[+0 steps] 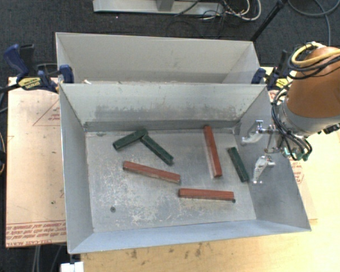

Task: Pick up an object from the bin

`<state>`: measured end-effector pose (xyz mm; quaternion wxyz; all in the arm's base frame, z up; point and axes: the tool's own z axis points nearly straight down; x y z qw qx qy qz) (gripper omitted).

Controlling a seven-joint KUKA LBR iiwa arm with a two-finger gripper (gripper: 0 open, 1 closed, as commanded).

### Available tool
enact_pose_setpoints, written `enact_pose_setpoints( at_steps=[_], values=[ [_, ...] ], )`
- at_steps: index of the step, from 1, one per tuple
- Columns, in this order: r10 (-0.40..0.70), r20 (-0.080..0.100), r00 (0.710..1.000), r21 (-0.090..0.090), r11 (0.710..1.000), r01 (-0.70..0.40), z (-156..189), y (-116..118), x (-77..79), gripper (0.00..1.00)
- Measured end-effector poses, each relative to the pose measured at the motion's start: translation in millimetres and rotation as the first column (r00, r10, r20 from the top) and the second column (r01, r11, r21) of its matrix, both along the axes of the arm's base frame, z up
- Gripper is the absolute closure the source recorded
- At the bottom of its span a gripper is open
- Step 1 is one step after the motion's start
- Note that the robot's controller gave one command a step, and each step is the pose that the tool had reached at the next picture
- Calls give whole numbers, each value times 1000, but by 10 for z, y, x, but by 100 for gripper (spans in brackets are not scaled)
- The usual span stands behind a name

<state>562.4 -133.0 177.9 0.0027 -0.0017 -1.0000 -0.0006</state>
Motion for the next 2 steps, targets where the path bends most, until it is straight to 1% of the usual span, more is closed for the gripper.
enact_pose_setpoints(
  at_steps=[1, 2],
  values=[
    [2, 7, 1000, -1, 1000, -2, 36, 3, 18, 0],
    [40, 15, 999, -3, 999, -40, -380, 21, -238, 0]
  ],
)
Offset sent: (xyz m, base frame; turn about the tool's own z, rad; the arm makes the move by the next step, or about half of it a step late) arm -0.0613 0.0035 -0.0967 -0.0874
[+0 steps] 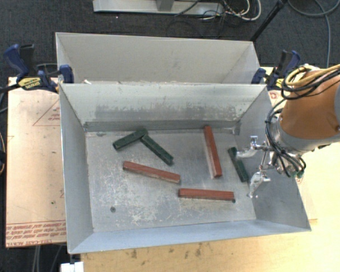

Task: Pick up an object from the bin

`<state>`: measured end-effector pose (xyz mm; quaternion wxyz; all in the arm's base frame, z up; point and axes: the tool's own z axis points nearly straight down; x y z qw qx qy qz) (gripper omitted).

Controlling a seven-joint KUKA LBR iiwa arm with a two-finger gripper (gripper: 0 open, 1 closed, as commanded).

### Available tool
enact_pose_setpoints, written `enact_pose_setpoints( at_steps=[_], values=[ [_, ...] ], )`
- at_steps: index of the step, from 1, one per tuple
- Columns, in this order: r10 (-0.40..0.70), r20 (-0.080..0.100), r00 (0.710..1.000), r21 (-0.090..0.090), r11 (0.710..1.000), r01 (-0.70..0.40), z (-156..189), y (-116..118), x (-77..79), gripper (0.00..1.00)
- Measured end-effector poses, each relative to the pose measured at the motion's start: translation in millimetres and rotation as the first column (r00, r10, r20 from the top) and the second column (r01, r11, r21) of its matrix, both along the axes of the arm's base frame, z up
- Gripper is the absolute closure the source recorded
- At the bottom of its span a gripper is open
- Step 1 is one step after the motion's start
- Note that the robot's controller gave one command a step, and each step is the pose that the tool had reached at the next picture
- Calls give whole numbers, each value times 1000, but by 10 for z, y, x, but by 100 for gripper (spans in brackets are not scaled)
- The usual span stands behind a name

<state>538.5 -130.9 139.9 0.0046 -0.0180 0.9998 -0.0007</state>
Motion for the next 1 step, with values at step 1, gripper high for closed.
enact_pose_setpoints(
  at_steps=[1],
  values=[
    [267, 3, 964, -2, 964, -267, -609, 281, 49, 100]
  ],
)
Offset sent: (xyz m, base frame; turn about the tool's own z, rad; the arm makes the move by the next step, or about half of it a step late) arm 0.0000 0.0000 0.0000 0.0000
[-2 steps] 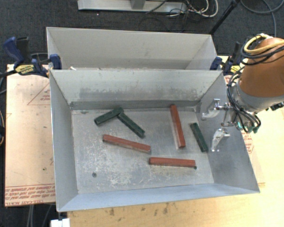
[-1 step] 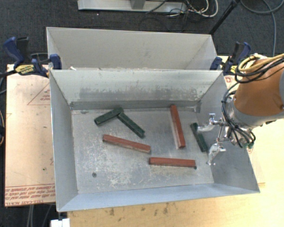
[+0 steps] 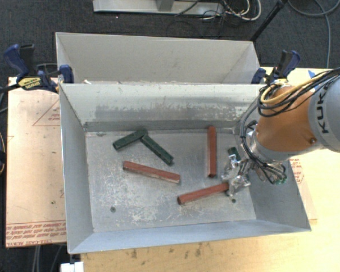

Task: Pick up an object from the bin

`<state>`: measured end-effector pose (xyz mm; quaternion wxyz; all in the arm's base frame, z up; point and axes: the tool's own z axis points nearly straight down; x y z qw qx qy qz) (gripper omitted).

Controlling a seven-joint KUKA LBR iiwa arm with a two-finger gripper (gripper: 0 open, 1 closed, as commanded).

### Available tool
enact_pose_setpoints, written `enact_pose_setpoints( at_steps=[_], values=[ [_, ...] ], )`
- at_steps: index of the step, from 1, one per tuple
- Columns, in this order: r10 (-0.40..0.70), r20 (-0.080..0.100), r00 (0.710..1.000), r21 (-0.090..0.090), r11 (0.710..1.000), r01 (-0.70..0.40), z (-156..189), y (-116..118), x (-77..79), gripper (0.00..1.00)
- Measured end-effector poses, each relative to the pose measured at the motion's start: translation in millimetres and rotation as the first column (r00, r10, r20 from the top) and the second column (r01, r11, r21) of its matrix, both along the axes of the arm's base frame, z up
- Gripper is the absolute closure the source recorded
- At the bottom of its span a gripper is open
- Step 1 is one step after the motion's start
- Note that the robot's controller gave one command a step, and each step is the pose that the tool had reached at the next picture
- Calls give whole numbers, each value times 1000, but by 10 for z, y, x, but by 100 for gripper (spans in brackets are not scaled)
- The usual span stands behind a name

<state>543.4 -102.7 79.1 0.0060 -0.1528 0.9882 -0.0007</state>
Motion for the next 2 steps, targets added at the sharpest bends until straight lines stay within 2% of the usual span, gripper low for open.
enact_pose_setpoints(
  at_steps=[1, 2],
  values=[
    [0, 0, 1000, 0, 1000, 0, 0, 0, 0, 100],
    [33, -12, 999, 1, 999, -33, 1961, -41, 35, 100]
  ],
)
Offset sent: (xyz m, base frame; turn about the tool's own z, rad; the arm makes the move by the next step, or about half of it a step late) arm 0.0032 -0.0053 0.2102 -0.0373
